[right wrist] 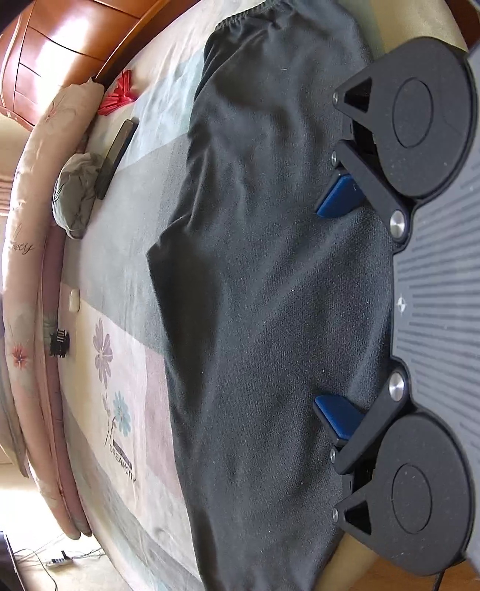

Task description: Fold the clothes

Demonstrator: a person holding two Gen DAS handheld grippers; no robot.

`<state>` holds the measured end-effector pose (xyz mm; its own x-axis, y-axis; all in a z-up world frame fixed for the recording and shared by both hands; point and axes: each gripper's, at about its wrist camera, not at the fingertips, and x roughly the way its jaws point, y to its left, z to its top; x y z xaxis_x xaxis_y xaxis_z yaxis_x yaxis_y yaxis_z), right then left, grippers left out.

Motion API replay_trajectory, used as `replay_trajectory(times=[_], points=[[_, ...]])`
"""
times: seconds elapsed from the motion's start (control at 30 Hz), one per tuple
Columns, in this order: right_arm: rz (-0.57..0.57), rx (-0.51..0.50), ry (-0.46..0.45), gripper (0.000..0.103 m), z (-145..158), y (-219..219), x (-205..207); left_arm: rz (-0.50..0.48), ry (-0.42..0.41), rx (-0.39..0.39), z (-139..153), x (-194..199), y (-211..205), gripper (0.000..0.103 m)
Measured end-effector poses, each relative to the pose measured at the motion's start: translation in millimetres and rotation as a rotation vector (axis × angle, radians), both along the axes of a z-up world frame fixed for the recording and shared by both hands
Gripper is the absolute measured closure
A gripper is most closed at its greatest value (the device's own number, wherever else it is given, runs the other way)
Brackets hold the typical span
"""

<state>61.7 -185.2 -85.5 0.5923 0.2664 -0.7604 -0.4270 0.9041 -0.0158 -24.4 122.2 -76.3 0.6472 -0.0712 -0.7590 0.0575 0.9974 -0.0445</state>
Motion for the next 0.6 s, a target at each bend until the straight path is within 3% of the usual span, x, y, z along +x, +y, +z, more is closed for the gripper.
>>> replay_trajectory(times=[0.2, 0.33, 0.5, 0.6], points=[[-0.009, -0.006, 0.007, 0.000, 0.1, 0.3, -0.2, -0.067, -0.071, -0.020, 15.6, 16.7, -23.0, 0.017], [-0.009, -0.004, 0.005, 0.000, -0.2, -0.5, -0.5, -0.160, -0.107, 0.014, 12.1, 27.1, -57.7, 0.017], [-0.015, 0.011, -0.022, 0.000, -0.6, -2.6, -6.2, -0.164, -0.035, 0.012, -10.9, 18.7, -62.9, 0.016], [-0.028, 0.013, -0.020, 0.000, 3.6, -1.3, -8.7, -0.182, -0.029, 0.026, -10.3, 3.7, -57.2, 0.014]])
